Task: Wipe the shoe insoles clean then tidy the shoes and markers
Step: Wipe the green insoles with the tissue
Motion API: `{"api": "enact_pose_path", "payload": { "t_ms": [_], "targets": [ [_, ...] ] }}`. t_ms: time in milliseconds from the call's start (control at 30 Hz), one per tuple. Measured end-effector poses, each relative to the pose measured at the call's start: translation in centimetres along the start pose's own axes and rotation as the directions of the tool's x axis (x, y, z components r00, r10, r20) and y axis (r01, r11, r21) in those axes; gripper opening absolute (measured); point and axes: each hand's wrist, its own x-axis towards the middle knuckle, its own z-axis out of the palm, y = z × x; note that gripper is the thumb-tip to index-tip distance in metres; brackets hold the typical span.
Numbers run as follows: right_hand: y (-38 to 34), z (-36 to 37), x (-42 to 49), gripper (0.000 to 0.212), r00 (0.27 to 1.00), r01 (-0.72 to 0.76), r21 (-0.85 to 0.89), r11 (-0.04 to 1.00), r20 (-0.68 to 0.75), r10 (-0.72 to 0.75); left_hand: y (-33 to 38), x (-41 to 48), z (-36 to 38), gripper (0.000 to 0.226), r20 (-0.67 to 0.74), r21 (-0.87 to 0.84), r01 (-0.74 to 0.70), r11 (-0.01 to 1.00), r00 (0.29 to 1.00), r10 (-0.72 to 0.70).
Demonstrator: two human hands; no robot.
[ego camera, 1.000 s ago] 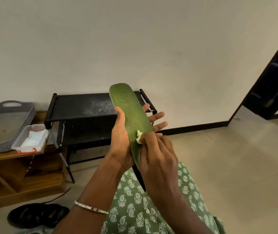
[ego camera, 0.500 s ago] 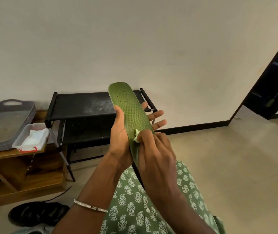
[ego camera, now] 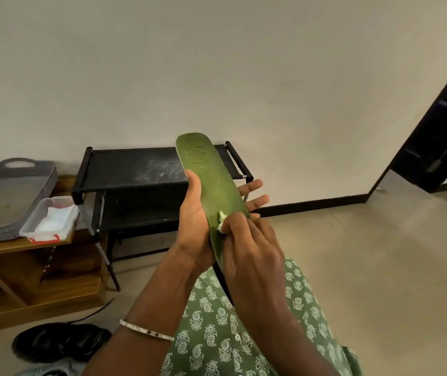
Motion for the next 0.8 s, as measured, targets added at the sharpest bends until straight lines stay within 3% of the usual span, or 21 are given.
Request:
{"api": "enact_pose_path", "payload": {
  "t_ms": [100,233,333,433,800],
  "targets": [
    [0.5,0.3,2.1,0.009,0.997,-0.02,-0.016,1.0,-0.069,0.019,0.1,-0.5,0.6,0.107,0.086,0.028,0.069,0.997,0.994,-0.072],
    [0.5,0.7,2.8,0.011,0.997,-0.029,-0.011,1.0,-0.074,0.028,0.5,-1.5,1.6,0.094,0.131,0.047,0.034,0.998,0.991,-0.04],
    [0.0,0.3,1.0,0.005,0.999,-0.02,0.023,1.0,-0.026,0.021,0.7,-1.1,1.3,0.085,0.086,-0.014,0.016,1.0,0.996,-0.014],
    [-0.3,-0.3,-0.6,0.012,1.0,0.015,0.032,0.999,-0.028,-0.014,0.5,-0.5,0.8,0.086,0.016,-0.031,0.013,0.999,1.0,-0.012],
    [1.0,0.4,3.4,0.012,0.994,-0.042,0.044,0.998,-0.096,0.046,-0.2,-1.0,1.3,0.081,0.129,0.005,0.032,0.999,0.991,-0.032]
  ]
}}
